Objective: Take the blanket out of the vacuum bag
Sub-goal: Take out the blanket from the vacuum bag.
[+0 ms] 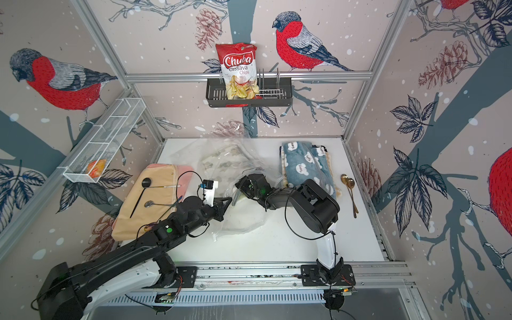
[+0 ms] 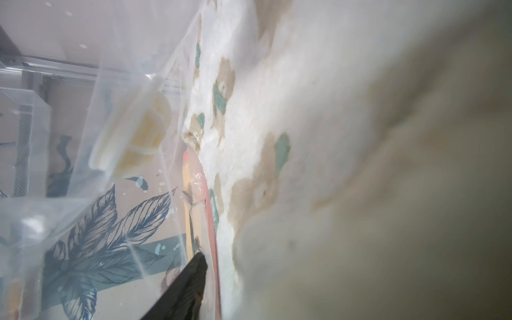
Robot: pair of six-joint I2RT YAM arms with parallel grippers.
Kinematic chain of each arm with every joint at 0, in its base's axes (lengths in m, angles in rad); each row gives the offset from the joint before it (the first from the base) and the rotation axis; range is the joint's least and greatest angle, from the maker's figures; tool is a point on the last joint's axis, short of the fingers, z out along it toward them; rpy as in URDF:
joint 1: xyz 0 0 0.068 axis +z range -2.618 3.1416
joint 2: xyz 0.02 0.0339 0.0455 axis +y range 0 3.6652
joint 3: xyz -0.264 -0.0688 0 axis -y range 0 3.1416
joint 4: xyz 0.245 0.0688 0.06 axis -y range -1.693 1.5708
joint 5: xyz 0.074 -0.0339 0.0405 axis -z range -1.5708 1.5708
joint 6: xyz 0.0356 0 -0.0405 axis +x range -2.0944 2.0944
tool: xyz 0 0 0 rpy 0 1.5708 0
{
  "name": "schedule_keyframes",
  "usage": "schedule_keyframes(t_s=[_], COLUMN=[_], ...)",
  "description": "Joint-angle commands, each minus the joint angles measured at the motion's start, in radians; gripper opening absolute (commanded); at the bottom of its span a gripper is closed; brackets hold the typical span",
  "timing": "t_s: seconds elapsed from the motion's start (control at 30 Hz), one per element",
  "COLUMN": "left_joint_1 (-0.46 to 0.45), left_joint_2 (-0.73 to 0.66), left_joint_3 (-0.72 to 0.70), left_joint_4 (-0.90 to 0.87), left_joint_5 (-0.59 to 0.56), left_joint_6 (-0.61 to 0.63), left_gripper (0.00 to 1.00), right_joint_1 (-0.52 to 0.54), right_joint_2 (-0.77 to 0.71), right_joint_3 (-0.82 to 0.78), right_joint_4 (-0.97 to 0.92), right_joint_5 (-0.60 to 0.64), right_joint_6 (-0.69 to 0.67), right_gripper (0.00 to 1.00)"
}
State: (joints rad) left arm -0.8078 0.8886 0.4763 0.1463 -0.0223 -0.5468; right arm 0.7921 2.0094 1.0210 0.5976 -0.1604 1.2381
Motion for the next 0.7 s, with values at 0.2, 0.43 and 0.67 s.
schedule_keyframes(t_s=[0.2, 0.43, 0.67], left_joint_1=[0.002, 0.005, 0.019], left_joint_2=[-0.011, -0.046, -0.070], left_joint_3=[0.016, 0.059, 0.069], left_joint_4=[0.013, -0.046, -0.061], left_joint_5=[0.005, -0.052, -0.096], left_joint_6=[0.005, 0.010, 0.004], left_gripper=[0.00, 0.00, 0.00], right_joint_1=[-0.005, 0.007, 0.011], right_joint_2=[0.066, -0.056, -0.102], right_joint_3=[0.067, 0.111, 0.122], right_joint_4=[-0.001, -0.034, -0.029], right_joint_5=[-0.031, -0.010, -0.011], right_joint_6=[0.024, -0.009, -0.001], right_gripper=[0.03, 0.00, 0.00])
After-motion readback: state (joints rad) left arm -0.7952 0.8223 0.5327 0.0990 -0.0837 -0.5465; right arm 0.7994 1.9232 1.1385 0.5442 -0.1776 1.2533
